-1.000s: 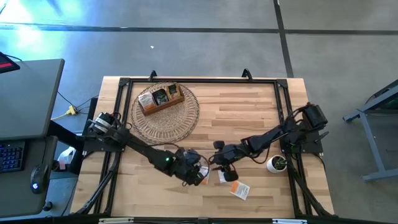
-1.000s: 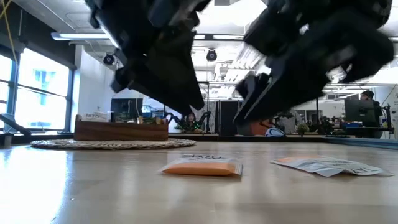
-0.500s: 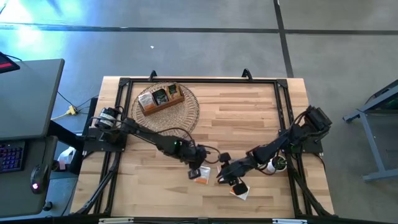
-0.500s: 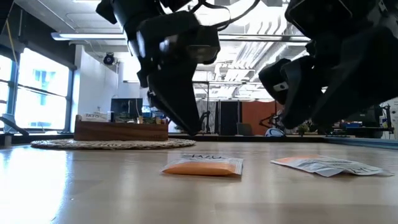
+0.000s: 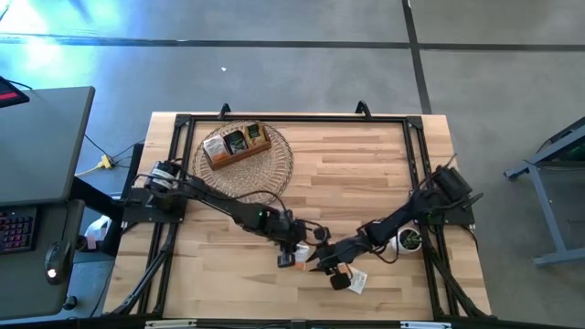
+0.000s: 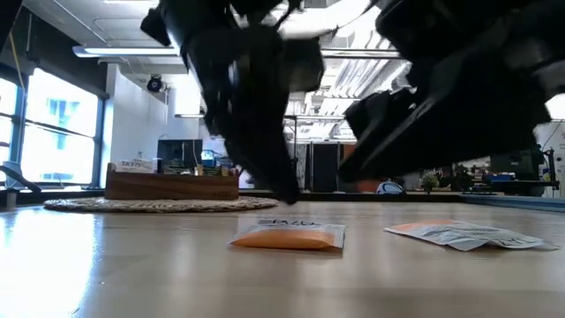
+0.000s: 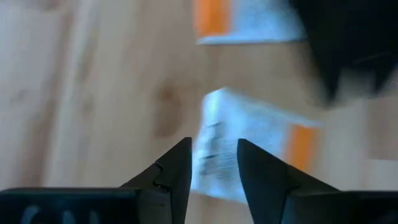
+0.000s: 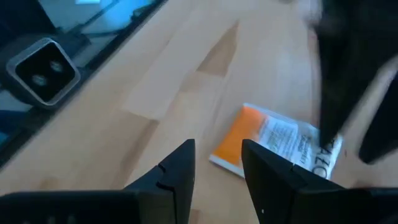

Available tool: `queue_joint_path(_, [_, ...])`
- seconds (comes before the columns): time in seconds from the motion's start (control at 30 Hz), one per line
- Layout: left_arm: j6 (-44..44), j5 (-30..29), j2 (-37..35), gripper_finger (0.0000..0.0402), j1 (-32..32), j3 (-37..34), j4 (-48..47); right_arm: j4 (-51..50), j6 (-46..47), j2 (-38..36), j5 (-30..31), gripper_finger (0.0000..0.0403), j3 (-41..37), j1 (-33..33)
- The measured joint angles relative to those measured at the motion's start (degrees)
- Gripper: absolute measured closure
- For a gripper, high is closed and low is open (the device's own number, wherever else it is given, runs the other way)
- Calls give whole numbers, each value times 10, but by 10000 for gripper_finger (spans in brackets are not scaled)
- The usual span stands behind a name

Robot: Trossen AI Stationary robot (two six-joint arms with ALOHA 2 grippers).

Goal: Pick & Place Tea
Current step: Put the orange tea bag into the left section of the wooden organizer

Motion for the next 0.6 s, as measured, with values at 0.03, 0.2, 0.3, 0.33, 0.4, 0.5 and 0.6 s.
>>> queue_joint_path(0.03, [0,10,5,273,0,3,6,-2,0,9,1,276,5,0])
queue_joint_path(0.2, [15,18,21,239,0,2,8,-1,-1,51,-3,305,41,0])
queue_joint_path(0.3, [15,18,25,223,0,2,13,-16,-4,74,-4,343,52,0])
queue_joint_path(0.33, [15,17,25,219,0,1,13,-21,-2,79,0,359,53,0])
queue_joint_path(0.4, [15,20,25,216,0,2,7,-35,-1,83,11,389,57,0])
queue_joint_path(0.5, [11,25,25,215,0,5,-1,-49,1,86,35,392,53,-2])
queue_joint_path(0.6, [12,24,26,215,0,18,-11,-59,5,86,41,391,50,-3])
